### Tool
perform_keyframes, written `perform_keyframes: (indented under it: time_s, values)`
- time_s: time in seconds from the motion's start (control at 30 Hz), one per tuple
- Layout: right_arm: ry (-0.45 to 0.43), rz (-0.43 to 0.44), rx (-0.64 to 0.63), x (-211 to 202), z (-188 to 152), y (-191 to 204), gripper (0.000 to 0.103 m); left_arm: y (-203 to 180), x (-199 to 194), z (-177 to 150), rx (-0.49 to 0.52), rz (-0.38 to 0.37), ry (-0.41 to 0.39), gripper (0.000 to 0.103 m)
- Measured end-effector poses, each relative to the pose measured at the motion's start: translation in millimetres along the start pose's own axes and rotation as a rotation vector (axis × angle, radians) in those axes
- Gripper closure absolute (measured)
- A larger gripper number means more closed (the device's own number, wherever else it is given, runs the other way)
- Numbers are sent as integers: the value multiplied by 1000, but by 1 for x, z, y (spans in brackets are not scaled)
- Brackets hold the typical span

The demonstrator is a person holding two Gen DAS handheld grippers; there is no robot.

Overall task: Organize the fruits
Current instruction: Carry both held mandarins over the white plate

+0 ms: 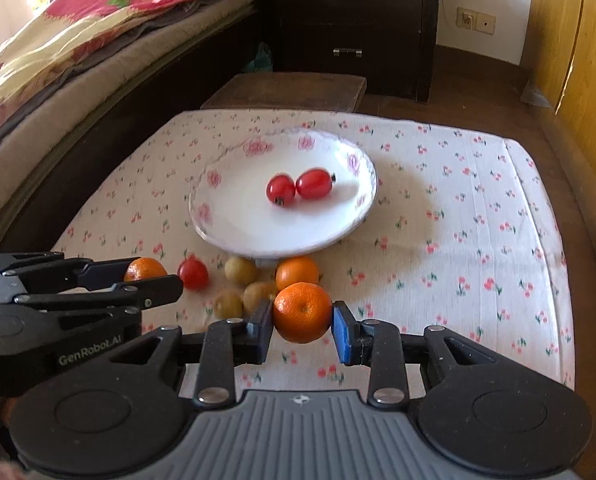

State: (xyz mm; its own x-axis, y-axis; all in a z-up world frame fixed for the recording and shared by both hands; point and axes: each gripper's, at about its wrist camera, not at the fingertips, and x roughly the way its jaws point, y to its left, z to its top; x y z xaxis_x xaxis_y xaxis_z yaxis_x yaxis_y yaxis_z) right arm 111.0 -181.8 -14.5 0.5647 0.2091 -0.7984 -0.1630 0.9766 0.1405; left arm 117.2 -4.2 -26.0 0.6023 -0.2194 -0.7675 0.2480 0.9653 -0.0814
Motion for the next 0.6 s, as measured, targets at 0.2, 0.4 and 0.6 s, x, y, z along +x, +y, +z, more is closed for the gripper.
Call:
perform_keyframes:
  time_s: [0.2,0.4,0.6]
  values:
    - [-16,1,14,10,21,-5,70,-2,10,21,3,4,-19,63]
    - [-13,-9,20,26,37,-13,70,0,27,37,-1,15,-11,63]
    - [-3,-6,19,44,49,-15,70,3,45,48,-18,23,7,63]
